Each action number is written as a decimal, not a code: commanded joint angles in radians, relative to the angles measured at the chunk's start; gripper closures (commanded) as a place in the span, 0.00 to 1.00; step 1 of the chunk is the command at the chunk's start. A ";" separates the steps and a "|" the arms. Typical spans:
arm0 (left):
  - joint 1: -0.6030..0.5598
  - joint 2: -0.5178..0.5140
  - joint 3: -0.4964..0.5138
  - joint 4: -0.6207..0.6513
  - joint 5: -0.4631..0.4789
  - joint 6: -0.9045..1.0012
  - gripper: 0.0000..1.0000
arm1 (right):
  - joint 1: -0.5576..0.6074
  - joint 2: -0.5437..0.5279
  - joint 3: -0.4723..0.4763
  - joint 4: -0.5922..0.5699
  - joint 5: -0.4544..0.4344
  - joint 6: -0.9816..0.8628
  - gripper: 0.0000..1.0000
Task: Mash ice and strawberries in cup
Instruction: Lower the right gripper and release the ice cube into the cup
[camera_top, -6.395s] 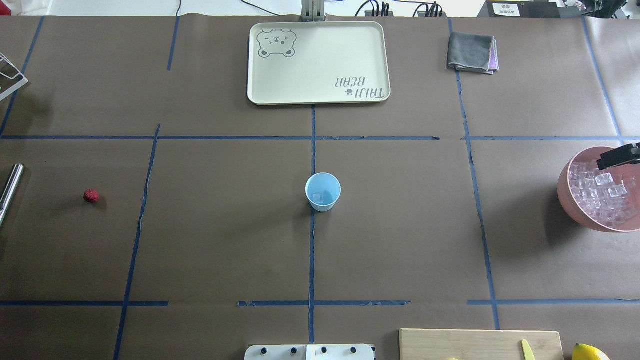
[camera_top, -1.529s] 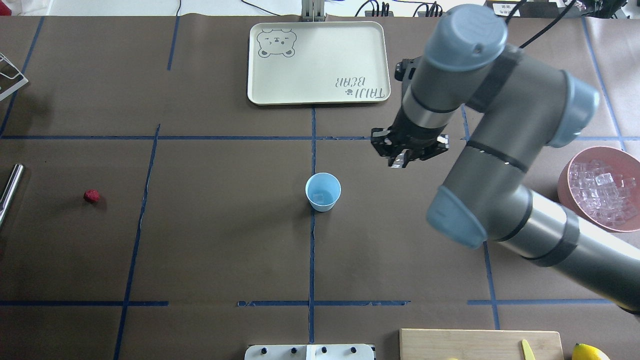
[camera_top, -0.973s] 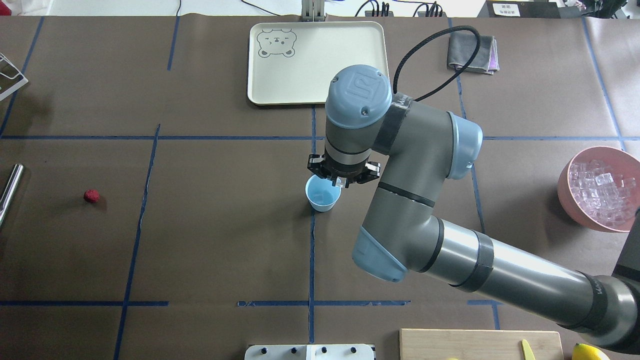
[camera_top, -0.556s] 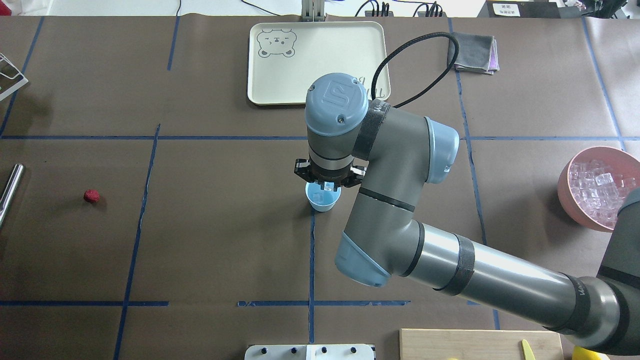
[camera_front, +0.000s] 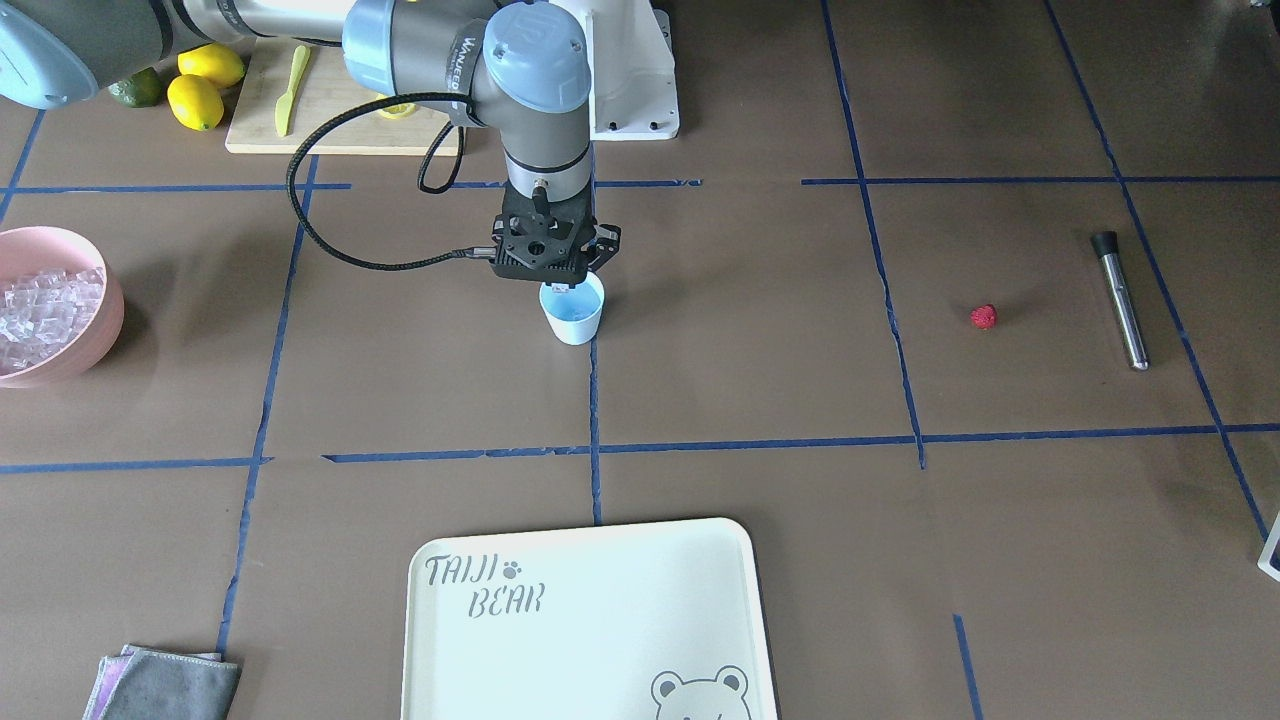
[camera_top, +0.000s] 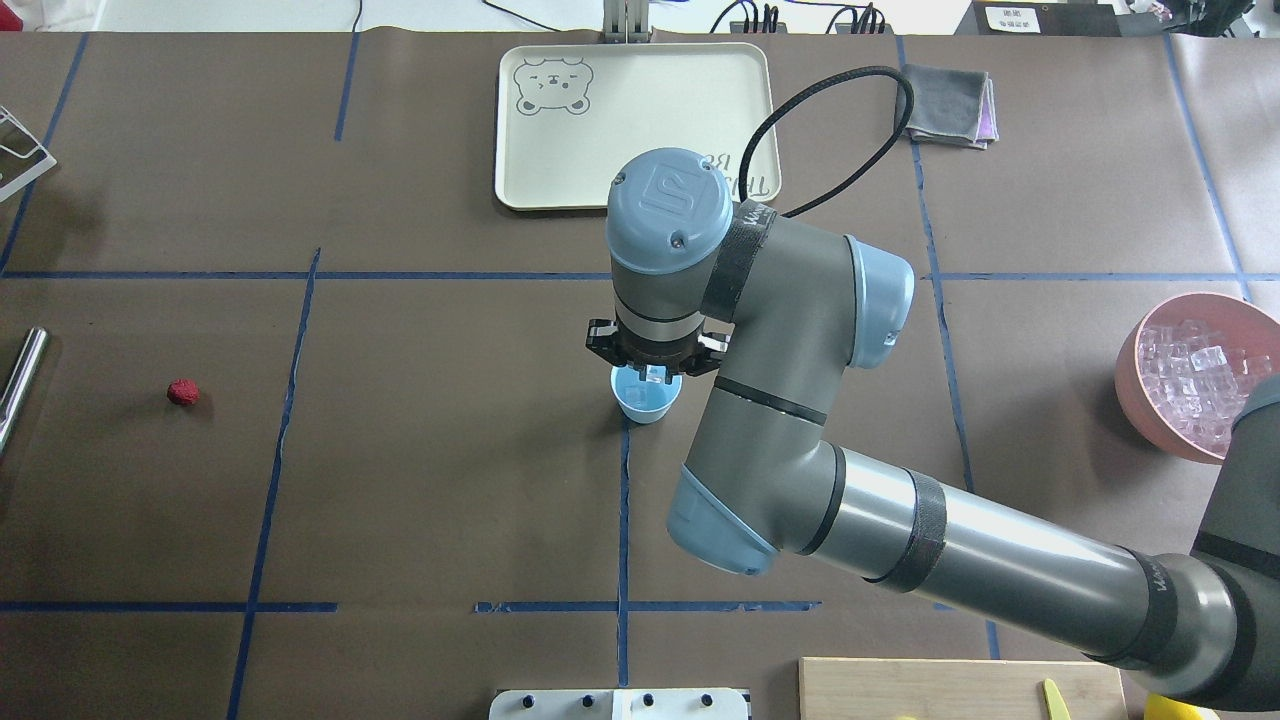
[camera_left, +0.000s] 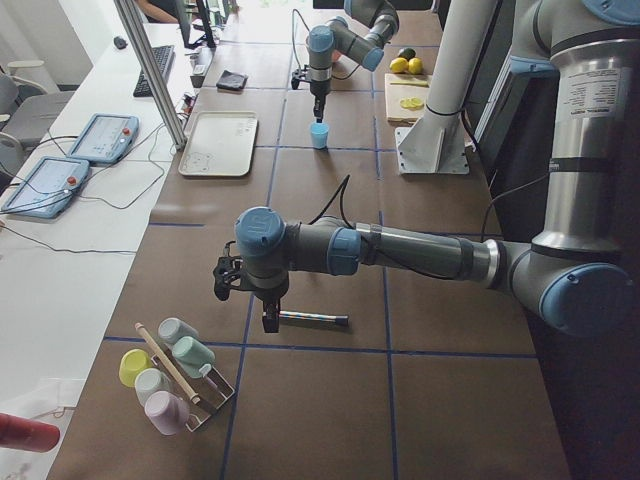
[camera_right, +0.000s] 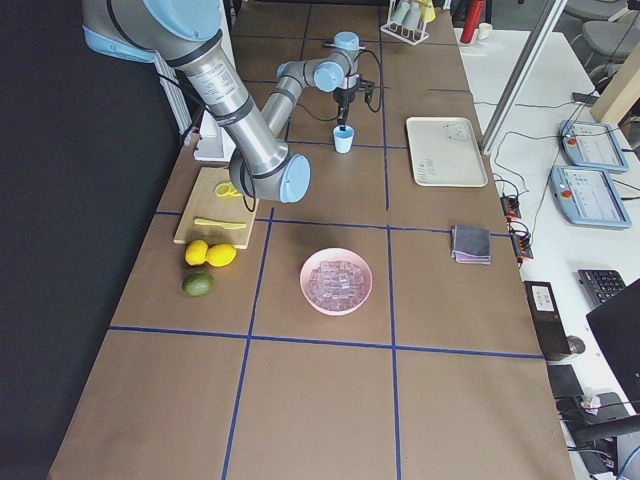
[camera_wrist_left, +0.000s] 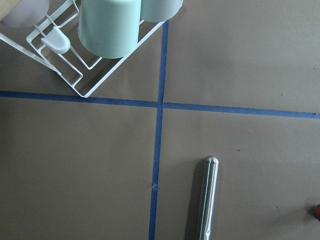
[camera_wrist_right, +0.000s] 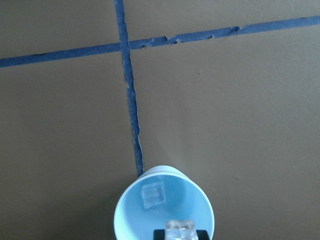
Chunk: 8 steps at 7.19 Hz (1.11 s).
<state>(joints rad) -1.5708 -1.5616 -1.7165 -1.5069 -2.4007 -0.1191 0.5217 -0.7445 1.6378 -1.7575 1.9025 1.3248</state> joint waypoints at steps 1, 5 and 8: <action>0.000 0.000 0.000 -0.001 0.000 -0.001 0.00 | 0.000 0.002 -0.001 0.001 0.001 -0.001 0.13; 0.002 0.000 0.000 -0.001 0.000 0.001 0.00 | 0.001 0.007 -0.001 0.003 0.000 0.001 0.01; 0.000 0.000 0.000 -0.001 0.000 0.001 0.00 | 0.006 0.016 0.002 0.001 0.001 -0.001 0.01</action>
<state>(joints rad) -1.5706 -1.5621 -1.7165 -1.5079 -2.4007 -0.1188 0.5246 -0.7308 1.6373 -1.7559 1.9035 1.3251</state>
